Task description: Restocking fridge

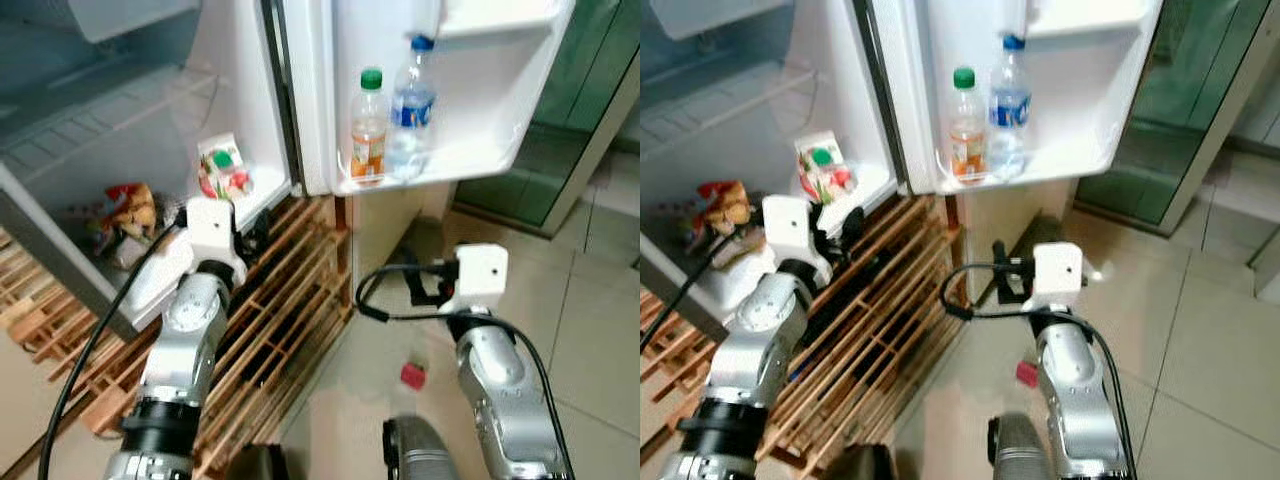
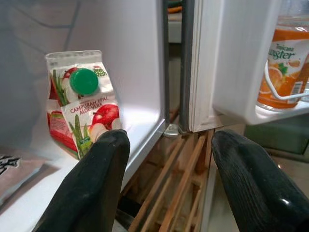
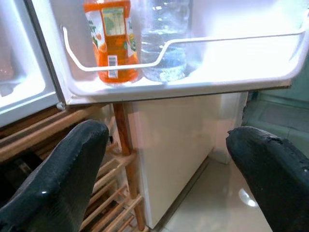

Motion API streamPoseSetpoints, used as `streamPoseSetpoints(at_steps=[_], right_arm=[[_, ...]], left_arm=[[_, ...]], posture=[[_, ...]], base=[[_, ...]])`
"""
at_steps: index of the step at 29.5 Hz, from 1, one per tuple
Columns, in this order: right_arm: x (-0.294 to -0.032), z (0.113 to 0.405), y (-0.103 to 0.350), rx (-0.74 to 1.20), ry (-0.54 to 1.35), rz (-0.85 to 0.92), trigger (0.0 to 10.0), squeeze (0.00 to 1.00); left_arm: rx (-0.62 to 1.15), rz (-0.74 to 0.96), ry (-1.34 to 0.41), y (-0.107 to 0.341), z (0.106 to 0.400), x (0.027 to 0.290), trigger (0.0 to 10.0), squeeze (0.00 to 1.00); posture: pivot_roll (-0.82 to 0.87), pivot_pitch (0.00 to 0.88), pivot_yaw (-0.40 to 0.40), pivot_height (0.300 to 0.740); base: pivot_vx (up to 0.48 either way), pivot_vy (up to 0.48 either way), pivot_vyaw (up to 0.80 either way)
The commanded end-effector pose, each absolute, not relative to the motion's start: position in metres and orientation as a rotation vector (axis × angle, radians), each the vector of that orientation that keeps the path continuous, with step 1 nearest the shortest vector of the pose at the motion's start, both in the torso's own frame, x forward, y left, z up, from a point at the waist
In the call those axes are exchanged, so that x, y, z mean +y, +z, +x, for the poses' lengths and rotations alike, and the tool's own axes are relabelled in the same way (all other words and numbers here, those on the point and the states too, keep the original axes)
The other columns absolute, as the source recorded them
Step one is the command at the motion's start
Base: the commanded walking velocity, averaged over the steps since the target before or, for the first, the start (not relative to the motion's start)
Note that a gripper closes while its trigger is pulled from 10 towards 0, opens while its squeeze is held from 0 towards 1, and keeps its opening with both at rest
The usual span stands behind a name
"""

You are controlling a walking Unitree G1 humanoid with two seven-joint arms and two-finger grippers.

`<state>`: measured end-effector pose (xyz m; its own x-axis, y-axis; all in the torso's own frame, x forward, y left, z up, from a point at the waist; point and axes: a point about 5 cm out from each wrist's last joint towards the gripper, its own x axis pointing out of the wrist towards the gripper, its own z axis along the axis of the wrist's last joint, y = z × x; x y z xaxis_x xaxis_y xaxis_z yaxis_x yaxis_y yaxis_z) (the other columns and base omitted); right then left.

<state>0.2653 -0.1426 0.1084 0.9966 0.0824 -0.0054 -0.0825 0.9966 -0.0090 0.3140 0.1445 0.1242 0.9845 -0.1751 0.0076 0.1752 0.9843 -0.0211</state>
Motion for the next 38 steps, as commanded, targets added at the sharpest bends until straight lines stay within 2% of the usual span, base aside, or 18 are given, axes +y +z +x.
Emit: streamPoseSetpoints(at_steps=[1,11,16,22,28,34,38], right_arm=[[-0.142,0.267,0.108,-0.007,0.086,-0.01,10.0,0.43],[-0.153,0.274,0.113,-0.044,0.093,-0.056,10.0,0.44],[-0.159,0.273,0.11,-0.044,0.087,-0.072,10.0,0.42],[-0.166,0.275,0.109,-0.04,0.067,-0.07,10.0,0.39],[-0.171,0.272,0.106,-0.03,0.059,-0.083,10.0,0.39],[-0.171,0.262,0.097,0.0,0.079,-0.086,10.0,0.4],[-0.166,0.256,0.092,0.011,0.147,-0.12,10.0,0.42]], left_arm=[[0.011,-0.027,-0.182,0.121,0.316,0.145,10.0,0.0],[0.019,-0.067,-0.177,0.119,0.326,0.139,10.0,0.0],[0.064,-0.077,-0.159,0.104,0.324,0.138,10.0,0.0],[0.02,-0.043,-0.171,0.105,0.32,0.132,10.0,0.0],[0.025,-0.078,-0.158,0.1,0.315,0.134,10.0,0.0],[0.073,-0.128,-0.045,0.089,0.307,0.155,10.0,0.0],[0.064,-0.107,-0.029,0.086,0.297,0.161,10.0,0.0]], posture=[[-0.3,0.0,0.134,0.733],[-0.33,0.0,0.11,0.74],[-0.35,0.0,0.112,0.74],[-0.35,0.0,0.103,0.74],[-0.34,0.0,0.105,0.74],[-0.34,0.0,0.103,0.74],[-0.3,0.0,0.082,0.74]], base=[[0.0,0.0,0.0],[0.0,0.0,0.0],[0.0,0.0,0.0],[0.0,-0.48,0.0],[0.0,-0.48,0.0],[0.0,-0.48,0.0],[0.0,-0.48,0.79]])
